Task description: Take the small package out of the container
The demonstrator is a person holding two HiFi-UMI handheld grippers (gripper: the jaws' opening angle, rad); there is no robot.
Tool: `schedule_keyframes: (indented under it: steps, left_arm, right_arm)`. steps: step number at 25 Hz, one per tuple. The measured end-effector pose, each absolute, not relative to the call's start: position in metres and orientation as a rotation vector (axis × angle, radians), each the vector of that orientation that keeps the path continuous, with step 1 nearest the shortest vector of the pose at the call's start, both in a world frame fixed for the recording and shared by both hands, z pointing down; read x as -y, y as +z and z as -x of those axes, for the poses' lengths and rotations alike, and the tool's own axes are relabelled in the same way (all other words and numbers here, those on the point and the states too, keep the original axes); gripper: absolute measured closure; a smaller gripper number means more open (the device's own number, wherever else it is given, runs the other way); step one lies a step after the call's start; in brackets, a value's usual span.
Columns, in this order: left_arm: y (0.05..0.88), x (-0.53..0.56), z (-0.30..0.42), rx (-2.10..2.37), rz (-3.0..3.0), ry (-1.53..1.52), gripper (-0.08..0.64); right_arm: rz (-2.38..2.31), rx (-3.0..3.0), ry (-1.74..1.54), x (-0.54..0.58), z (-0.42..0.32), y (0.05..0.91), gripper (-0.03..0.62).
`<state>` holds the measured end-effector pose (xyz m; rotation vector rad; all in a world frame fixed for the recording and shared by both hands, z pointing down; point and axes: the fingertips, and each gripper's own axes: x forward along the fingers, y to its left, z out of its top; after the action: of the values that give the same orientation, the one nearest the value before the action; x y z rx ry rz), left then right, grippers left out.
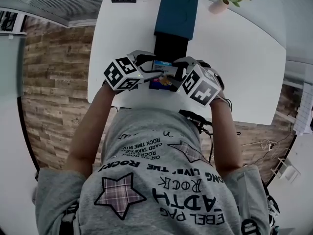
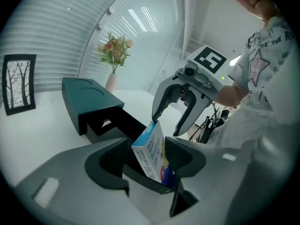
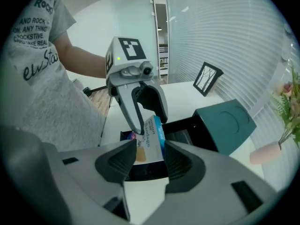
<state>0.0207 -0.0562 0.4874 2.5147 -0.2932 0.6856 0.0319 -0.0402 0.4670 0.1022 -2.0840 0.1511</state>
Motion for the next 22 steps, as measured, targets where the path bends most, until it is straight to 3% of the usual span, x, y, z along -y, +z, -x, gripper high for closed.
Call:
schedule_keyframes:
  steps: [12,17,22]
  left_arm:
    - [0.492,0.045,-0.044,0.136,-2.531,0.726,0.327]
    - [0.485,0.031,-0.049,0.037,-2.573,0.708,0.451]
    - [0.475,0.030,-0.049,0.050,-2.604,0.684,0.469]
  right_arm:
    - [-0.144,2.136,0.202,0.026,-0.032,0.449,0.420]
    - [-0.148,2.149,0.203,0.023,-0.033,0.445,0.462]
    - [-0.187,2.169,0.209,0.023,-0.035,0.436,0.474]
